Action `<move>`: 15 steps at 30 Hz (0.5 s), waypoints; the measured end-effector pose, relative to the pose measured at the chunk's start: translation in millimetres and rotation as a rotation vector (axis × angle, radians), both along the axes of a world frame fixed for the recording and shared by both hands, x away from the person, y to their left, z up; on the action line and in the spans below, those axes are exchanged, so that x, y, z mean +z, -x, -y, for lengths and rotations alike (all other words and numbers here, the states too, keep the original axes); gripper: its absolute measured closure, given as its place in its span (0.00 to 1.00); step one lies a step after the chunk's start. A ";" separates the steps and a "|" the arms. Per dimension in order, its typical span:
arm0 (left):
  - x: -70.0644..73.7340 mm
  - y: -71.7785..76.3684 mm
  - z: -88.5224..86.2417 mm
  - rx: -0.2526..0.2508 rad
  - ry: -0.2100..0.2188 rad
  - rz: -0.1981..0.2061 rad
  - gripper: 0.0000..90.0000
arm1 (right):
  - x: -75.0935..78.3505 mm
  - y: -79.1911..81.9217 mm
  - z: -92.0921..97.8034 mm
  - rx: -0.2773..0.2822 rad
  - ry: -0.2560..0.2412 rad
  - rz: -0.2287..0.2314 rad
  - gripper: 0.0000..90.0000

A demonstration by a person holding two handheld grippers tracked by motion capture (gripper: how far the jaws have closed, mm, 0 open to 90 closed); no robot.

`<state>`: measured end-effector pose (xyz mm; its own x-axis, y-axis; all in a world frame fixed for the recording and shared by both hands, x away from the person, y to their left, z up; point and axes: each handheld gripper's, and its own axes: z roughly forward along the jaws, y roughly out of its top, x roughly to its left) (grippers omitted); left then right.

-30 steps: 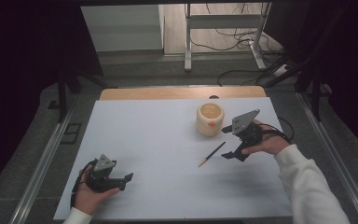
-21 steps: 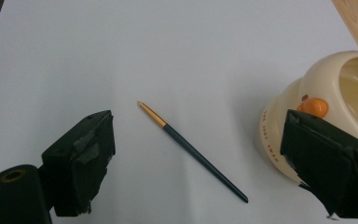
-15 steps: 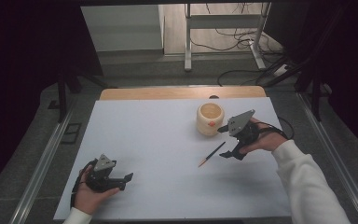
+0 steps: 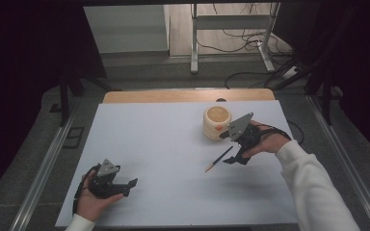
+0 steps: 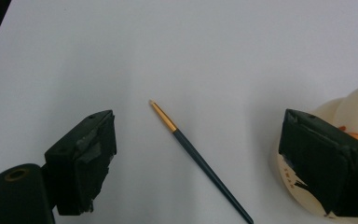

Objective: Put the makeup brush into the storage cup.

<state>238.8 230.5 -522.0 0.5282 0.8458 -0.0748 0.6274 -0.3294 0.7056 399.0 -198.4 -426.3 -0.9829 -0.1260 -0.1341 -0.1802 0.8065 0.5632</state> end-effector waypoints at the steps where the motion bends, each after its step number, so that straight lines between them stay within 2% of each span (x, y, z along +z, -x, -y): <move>1: 0.0 0.0 0.0 0.000 -0.001 0.000 0.18 | -1.2 -0.1 -1.8 0.009 0.005 -0.007 0.14; 8: 0.3 0.1 0.2 -0.001 0.000 0.001 0.18 | -4.7 -1.5 -5.4 0.031 0.056 0.000 0.14; 11: 0.3 0.1 0.2 -0.001 0.000 0.001 0.18 | -7.8 -1.2 -8.0 0.040 0.074 -0.010 0.14; 13: 0.3 0.1 0.2 -0.001 0.000 0.001 0.18 | -8.7 -1.3 -9.3 0.049 0.076 -0.008 0.14; 14: 0.2 0.0 0.2 -0.001 0.001 0.000 0.18 | -10.9 -1.5 -11.9 0.060 0.070 -0.030 0.14; 15: 0.3 0.1 0.2 -0.001 0.001 0.001 0.18 | -11.3 -1.6 -13.0 0.063 0.072 -0.029 0.14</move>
<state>238.7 230.3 -521.6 0.5291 0.8452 -0.0755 0.6266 -0.3291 0.7065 400.6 -185.4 -437.6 -0.9760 -0.1964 -0.0937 -0.2165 0.8328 0.5095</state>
